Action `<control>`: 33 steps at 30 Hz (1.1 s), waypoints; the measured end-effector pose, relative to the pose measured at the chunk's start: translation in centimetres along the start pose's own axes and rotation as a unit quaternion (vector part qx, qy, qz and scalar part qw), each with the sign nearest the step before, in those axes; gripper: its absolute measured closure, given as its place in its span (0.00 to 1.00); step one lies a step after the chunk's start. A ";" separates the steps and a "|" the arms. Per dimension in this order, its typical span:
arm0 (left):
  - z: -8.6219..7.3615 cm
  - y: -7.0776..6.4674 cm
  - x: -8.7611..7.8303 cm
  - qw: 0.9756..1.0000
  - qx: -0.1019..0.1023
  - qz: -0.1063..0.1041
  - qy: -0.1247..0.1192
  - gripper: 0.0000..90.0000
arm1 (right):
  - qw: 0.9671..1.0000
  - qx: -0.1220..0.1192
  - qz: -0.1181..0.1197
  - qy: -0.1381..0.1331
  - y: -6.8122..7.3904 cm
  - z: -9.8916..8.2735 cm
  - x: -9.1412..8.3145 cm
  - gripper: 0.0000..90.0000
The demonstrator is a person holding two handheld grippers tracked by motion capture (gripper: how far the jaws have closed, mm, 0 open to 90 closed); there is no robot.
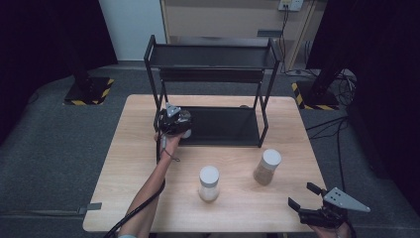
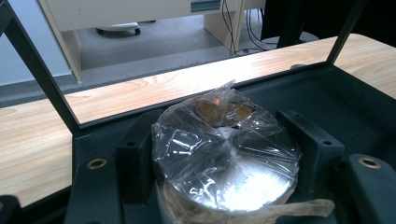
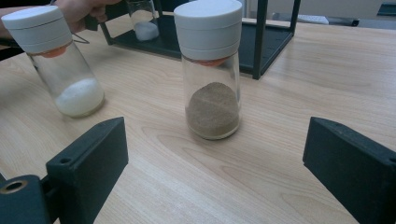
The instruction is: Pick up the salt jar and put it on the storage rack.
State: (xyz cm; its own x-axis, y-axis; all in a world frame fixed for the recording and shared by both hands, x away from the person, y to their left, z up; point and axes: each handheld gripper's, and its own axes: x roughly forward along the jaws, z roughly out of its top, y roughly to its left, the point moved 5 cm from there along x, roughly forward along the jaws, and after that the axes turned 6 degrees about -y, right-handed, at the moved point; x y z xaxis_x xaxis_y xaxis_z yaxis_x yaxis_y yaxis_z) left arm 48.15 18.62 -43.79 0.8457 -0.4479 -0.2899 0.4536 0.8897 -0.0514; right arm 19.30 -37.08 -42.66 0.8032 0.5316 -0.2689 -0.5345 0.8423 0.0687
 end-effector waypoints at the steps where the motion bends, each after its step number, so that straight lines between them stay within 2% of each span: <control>1: 0.0 0.0 0.0 1.000 -0.001 -0.001 -0.001 0.37 | 1.000 0.000 0.000 0.000 0.0 0.0 0.0 0.07; 5: 0.2 0.0 0.1 1.000 -0.002 0.000 0.004 0.37 | 1.000 -0.001 0.000 0.000 0.0 0.0 0.0 0.07; 7: 0.4 -0.2 0.1 1.000 0.007 0.006 0.002 0.29 | 1.000 0.000 0.000 0.000 0.0 0.0 0.0 0.07; 8: 0.6 -0.2 0.1 1.000 0.010 0.004 0.001 0.29 | 1.000 0.000 0.000 0.000 0.0 0.0 0.0 0.07; 11: 1.2 -0.3 -0.1 1.000 0.007 0.003 -0.008 0.18 | 1.000 0.000 0.001 0.000 0.0 0.0 0.0 0.07; 12: 1.5 -0.3 -0.1 1.000 0.004 0.001 -0.010 0.18 | 1.000 -0.001 0.001 0.000 0.0 0.0 0.0 0.07; 14: 2.2 -0.4 -0.4 1.000 0.015 -0.001 -0.012 0.14 | 1.000 -0.001 0.002 0.000 0.0 0.0 0.0 0.07; 19: 3.1 -0.4 -0.9 1.000 0.009 -0.010 -0.014 0.06 | 1.000 -0.001 0.003 0.000 0.0 0.0 0.0 0.07; 20: 3.5 -0.3 -1.0 1.000 0.009 -0.019 -0.011 0.06 | 1.000 -0.001 0.003 0.000 0.0 0.0 0.0 0.07; 24: 4.3 -0.2 -1.5 0.999 0.014 -0.032 -0.006 0.05 | 1.000 -0.002 0.003 0.000 0.1 0.0 0.0 0.07; 27: 4.9 0.0 -1.9 0.999 0.008 -0.047 -0.004 0.04 | 1.000 -0.001 0.003 0.000 0.1 0.0 0.0 0.07; 31: 5.7 0.2 -2.7 0.997 0.008 -0.073 0.000 0.05 | 1.000 -0.002 0.004 0.001 0.1 0.1 0.0 0.07; 33: 6.0 0.2 -3.0 0.997 0.010 -0.077 0.001 0.05 | 1.000 -0.002 0.004 0.002 0.1 0.1 0.0 0.07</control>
State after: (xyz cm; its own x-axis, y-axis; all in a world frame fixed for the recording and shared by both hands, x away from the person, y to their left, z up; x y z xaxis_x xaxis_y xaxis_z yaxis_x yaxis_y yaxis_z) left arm 47.32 19.60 -37.21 0.7654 -0.5787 -0.2817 0.5833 0.8087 -0.0765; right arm 19.27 -36.97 -42.61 0.7985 0.5374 -0.2713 -0.5416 0.8380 0.0662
